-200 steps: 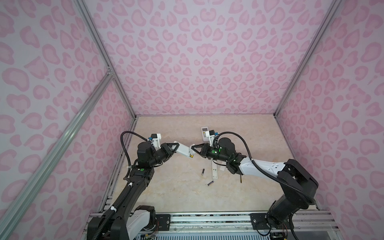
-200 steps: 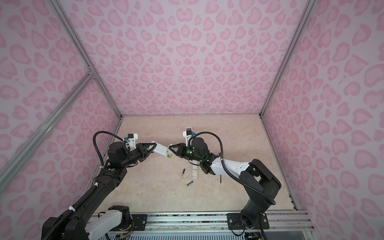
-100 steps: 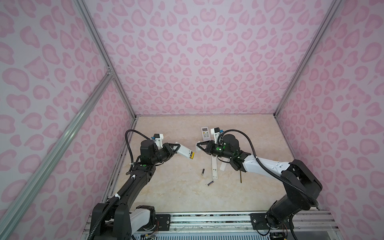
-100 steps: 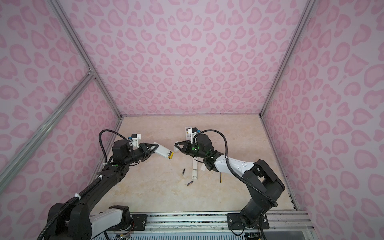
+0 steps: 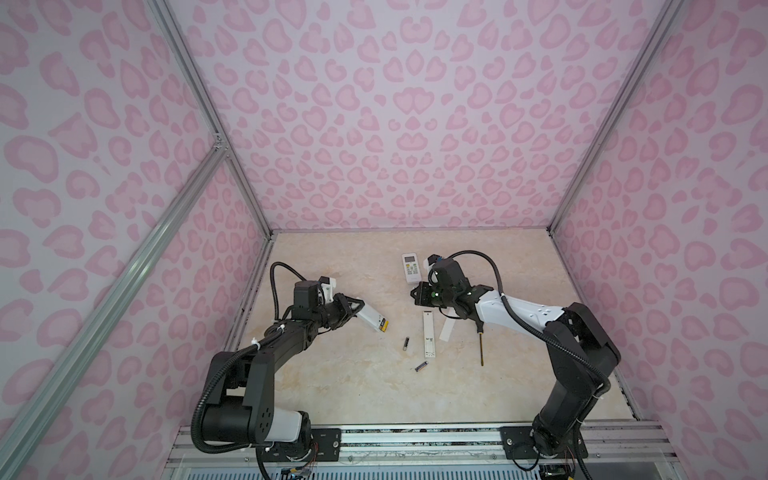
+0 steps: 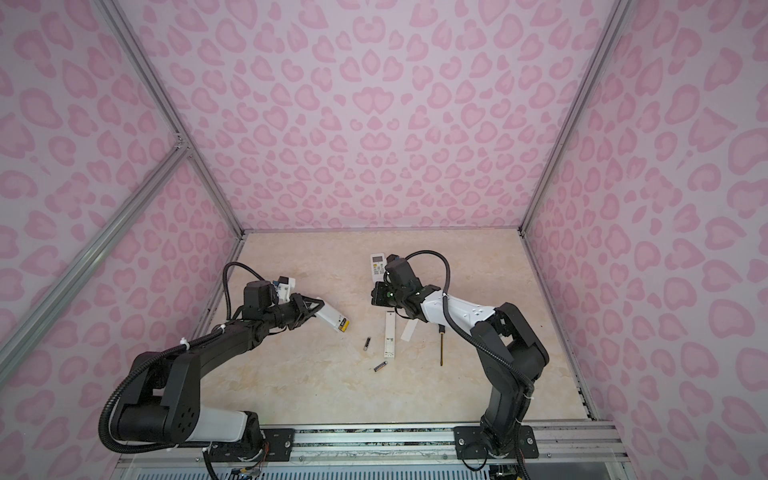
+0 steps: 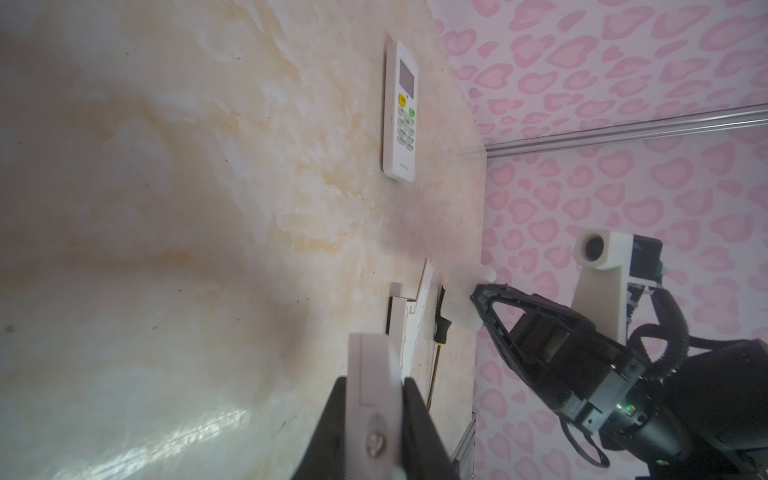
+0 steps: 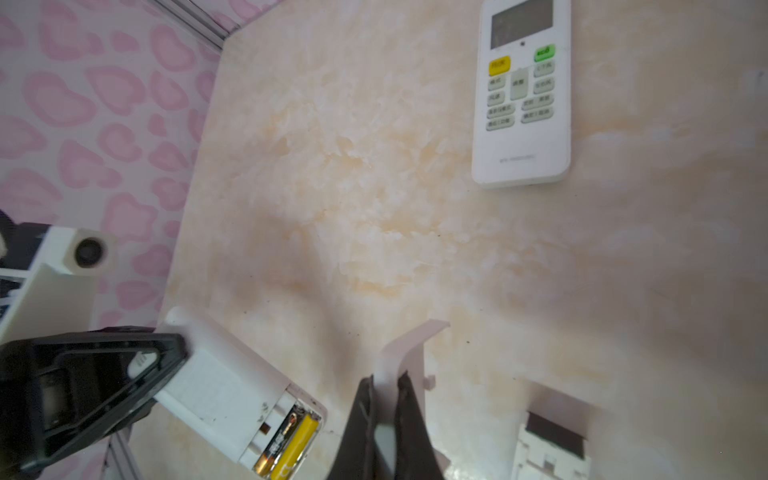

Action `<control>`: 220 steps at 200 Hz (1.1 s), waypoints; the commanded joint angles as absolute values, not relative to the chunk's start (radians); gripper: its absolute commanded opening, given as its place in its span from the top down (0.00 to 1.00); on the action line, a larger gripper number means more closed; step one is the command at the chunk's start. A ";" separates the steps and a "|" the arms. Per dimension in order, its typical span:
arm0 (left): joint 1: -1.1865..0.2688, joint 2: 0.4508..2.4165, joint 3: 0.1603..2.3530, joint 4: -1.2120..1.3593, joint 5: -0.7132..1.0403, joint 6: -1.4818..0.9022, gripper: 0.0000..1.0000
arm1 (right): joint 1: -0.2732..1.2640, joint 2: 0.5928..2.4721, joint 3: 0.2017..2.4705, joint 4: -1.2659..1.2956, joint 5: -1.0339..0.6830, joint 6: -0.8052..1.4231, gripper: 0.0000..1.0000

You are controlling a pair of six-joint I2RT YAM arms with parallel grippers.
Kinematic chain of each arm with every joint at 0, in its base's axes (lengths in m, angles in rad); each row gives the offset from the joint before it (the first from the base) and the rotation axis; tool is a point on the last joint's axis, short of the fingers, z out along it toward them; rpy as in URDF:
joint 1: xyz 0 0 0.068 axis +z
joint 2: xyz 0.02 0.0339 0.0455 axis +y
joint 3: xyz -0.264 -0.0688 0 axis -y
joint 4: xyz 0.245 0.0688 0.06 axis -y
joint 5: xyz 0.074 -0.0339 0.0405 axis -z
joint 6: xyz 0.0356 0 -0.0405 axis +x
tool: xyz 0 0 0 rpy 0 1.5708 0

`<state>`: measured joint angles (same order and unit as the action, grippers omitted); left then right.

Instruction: Unload the batteries from the remote control

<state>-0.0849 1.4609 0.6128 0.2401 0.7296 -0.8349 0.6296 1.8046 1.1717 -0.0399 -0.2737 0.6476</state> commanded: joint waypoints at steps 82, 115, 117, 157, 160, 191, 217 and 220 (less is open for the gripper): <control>-0.063 1.690 0.691 0.226 0.793 -0.719 0.88 | 0.716 2.074 1.450 -0.381 -0.016 0.399 0.99; -0.058 1.687 0.730 0.084 0.711 -0.629 0.65 | 0.728 2.109 1.477 -0.414 0.002 0.387 0.88; -0.058 1.685 0.732 0.077 0.706 -0.623 0.62 | 0.728 2.110 1.477 -0.415 0.002 0.386 0.88; -0.058 1.681 0.766 -0.005 0.641 -0.571 0.46 | 0.738 2.119 1.521 -0.438 0.010 0.389 0.70; -0.058 1.683 0.768 -0.009 0.637 -0.570 0.45 | 0.739 2.117 1.521 -0.441 0.012 0.390 0.69; -0.058 1.662 0.794 -0.065 0.581 -0.544 0.32 | 0.744 2.079 1.519 -0.455 0.022 0.403 0.62; -0.058 1.621 0.819 -0.130 0.507 -0.509 0.15 | 0.748 2.015 1.495 -0.448 0.051 0.411 0.60; -0.058 1.618 0.822 -0.139 0.500 -0.506 0.12 | 0.746 2.006 1.494 -0.449 0.057 0.412 0.59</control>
<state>-0.0589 1.6547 0.7967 -0.0650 0.5808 -0.5598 0.7437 2.0480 1.5124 -0.4416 0.0143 0.4000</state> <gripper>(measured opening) 0.806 0.401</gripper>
